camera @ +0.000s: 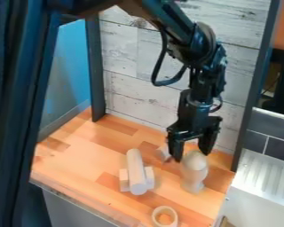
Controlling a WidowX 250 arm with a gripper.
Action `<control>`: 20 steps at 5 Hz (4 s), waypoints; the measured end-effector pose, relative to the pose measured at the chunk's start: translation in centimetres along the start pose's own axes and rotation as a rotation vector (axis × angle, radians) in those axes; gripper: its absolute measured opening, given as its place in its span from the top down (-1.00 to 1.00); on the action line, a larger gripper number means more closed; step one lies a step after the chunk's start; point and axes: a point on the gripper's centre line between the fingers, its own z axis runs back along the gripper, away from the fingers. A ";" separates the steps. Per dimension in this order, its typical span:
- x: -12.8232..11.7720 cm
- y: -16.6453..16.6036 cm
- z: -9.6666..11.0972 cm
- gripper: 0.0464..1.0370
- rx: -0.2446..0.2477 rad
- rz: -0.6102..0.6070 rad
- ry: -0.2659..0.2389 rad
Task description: Remove the ball from the cup to the bottom right side of the table
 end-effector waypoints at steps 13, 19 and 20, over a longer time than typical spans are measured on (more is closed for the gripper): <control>-4.2 6.7 0.0 -0.32 -0.128 -0.140 -0.103; -5.8 7.1 -2.7 -0.94 -0.039 -0.098 -0.132; -4.3 7.3 -1.3 -0.93 -0.017 -0.068 -0.096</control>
